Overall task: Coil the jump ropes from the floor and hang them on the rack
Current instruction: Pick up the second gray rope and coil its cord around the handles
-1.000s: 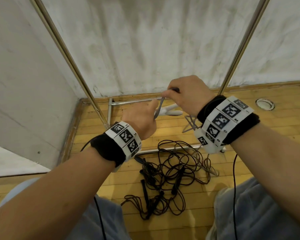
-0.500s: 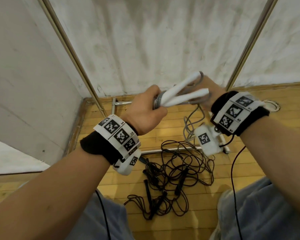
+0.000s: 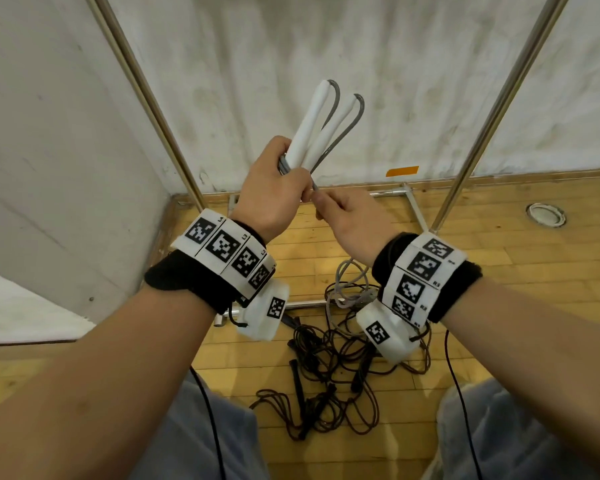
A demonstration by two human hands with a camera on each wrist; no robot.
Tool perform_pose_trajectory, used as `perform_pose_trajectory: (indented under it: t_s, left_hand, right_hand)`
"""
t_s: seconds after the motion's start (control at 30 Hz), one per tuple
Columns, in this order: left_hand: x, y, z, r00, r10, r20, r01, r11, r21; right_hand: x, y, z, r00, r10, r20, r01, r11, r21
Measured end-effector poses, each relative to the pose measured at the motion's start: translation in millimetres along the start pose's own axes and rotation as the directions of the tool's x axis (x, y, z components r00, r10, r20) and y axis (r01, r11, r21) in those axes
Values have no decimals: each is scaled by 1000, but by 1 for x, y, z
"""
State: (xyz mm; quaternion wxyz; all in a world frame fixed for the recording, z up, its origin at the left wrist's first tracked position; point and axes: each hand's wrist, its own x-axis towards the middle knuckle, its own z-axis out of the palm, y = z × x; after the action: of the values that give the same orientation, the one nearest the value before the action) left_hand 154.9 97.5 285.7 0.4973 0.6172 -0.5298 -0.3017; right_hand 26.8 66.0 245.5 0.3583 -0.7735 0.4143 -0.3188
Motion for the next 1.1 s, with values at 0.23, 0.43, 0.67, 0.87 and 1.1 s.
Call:
perform_pose_trajectory:
  t_s: [0.23,0.43,0.67,0.87,1.1]
  left_hand:
    - [8,-3,-3,999,-34,-26,34,999,21]
    - [13,-11,-12,995,45,-84,-24,973,231]
    - [13,-38,-10,999,24,45,-46,809,586]
    - [14,-54,12,983,87,161,-176,684,708]
    - [25,-69,3,999,-11,53,-37,580,814]
  right_hand:
    - [2,14,-12,994,-82,-69,71,986,-152]
    - [4,10,-19,992,93,86,-83,991,-106]
    - [-5,-17,-15,984,33,175,-24,998,-54]
    - [-16,-30,-16,969,-15,245,51,989,-141]
    - [-18,-23,-37,975,14,222,1,998,-67]
